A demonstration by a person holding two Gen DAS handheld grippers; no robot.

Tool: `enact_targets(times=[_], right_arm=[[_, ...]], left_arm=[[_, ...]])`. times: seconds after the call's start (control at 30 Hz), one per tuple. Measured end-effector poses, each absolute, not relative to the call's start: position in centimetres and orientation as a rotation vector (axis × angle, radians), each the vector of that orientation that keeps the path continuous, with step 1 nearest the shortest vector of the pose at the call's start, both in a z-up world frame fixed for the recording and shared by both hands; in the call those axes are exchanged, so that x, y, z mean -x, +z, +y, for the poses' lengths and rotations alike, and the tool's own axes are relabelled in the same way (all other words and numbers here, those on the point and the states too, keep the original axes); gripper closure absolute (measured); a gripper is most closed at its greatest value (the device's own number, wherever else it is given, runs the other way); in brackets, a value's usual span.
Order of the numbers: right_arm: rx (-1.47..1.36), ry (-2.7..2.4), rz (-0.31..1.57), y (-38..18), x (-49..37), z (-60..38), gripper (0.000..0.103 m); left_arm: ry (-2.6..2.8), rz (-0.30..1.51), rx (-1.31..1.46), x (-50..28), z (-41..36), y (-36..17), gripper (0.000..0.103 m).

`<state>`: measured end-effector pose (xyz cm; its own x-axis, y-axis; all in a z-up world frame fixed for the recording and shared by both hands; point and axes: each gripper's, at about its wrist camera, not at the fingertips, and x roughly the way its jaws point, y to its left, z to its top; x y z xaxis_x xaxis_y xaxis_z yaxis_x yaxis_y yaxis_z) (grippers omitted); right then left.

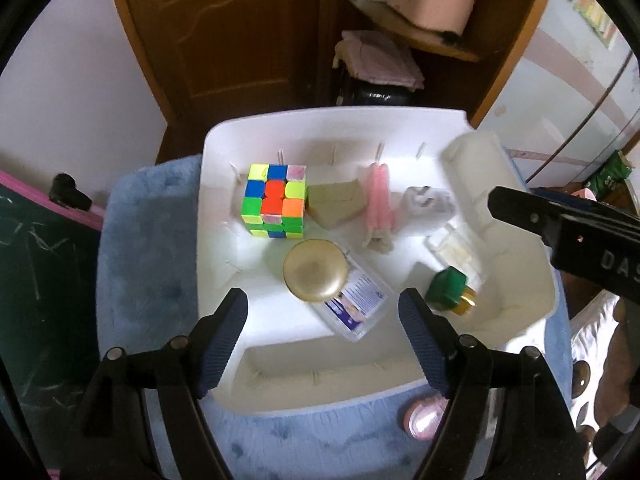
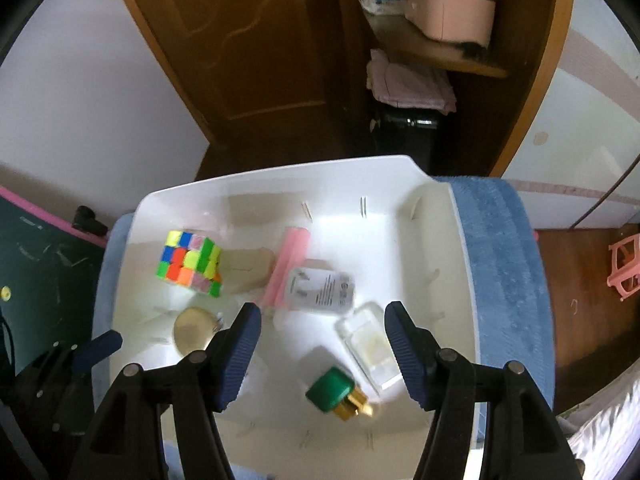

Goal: Organize rigid objects
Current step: 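Withdraw both tools toward the pink tape dispenser and white device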

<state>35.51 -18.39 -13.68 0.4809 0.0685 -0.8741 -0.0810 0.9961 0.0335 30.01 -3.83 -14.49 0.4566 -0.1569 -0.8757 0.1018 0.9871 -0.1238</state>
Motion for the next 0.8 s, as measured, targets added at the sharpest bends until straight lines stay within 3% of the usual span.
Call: enact_targets(times=[0.43,0.8], right_arm=[[0.041,0.175,0.923,-5.7,-23.6,-21.7,0.038],[-0.008,0.169,0.933,-5.3,-16.0,-25.6,0.038]], left_arm=[[-0.203,0.878,0.034,-21.3,-5.4,-6.5,0.022],[-0.311,0.838,-0.030,-16.0,-8.3,-7.3,0.022]])
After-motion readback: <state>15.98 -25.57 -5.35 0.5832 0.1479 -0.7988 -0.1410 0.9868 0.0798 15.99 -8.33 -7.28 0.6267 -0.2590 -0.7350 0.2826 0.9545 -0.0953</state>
